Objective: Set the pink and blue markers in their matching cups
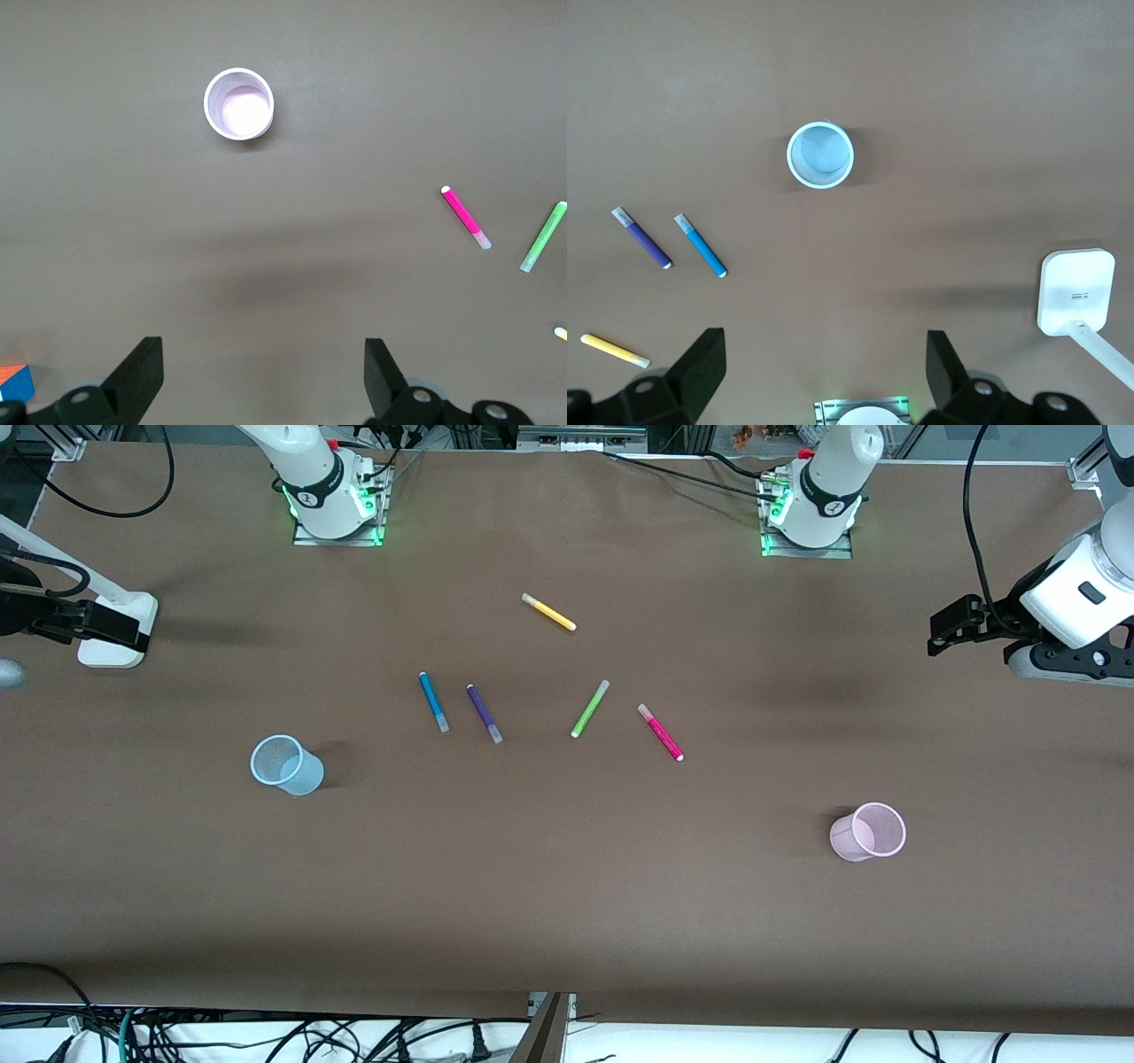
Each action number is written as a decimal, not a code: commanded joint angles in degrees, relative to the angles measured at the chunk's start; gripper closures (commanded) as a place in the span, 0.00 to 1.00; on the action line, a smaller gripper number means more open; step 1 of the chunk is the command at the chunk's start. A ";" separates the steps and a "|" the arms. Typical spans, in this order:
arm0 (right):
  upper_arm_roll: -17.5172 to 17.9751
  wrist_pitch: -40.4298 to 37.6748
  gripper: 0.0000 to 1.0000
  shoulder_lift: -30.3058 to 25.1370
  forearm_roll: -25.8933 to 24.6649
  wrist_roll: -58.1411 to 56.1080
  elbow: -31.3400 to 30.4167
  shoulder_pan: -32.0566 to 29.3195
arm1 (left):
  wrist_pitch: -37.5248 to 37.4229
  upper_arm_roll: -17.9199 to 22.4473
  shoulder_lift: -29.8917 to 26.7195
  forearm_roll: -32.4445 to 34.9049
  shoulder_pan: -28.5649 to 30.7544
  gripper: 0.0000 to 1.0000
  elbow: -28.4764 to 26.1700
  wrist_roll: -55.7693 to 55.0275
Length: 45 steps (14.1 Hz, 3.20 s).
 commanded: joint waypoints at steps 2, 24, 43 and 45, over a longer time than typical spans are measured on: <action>0.19 -0.45 0.00 0.42 -0.06 -0.45 1.25 -0.34 | -1.20 0.12 -0.05 -1.20 0.15 0.00 1.04 1.47; 0.81 -0.53 0.00 2.79 0.20 0.08 0.99 1.33 | -1.20 0.12 -0.05 -1.20 0.15 0.00 1.04 1.47; 0.90 11.59 0.00 20.09 0.20 1.04 -1.30 22.86 | -2.08 0.38 0.65 -4.61 0.24 0.00 0.87 0.94; 0.81 13.78 0.00 21.86 0.03 1.13 -2.08 25.05 | -1.91 0.21 3.54 -5.06 -0.63 0.00 1.65 1.38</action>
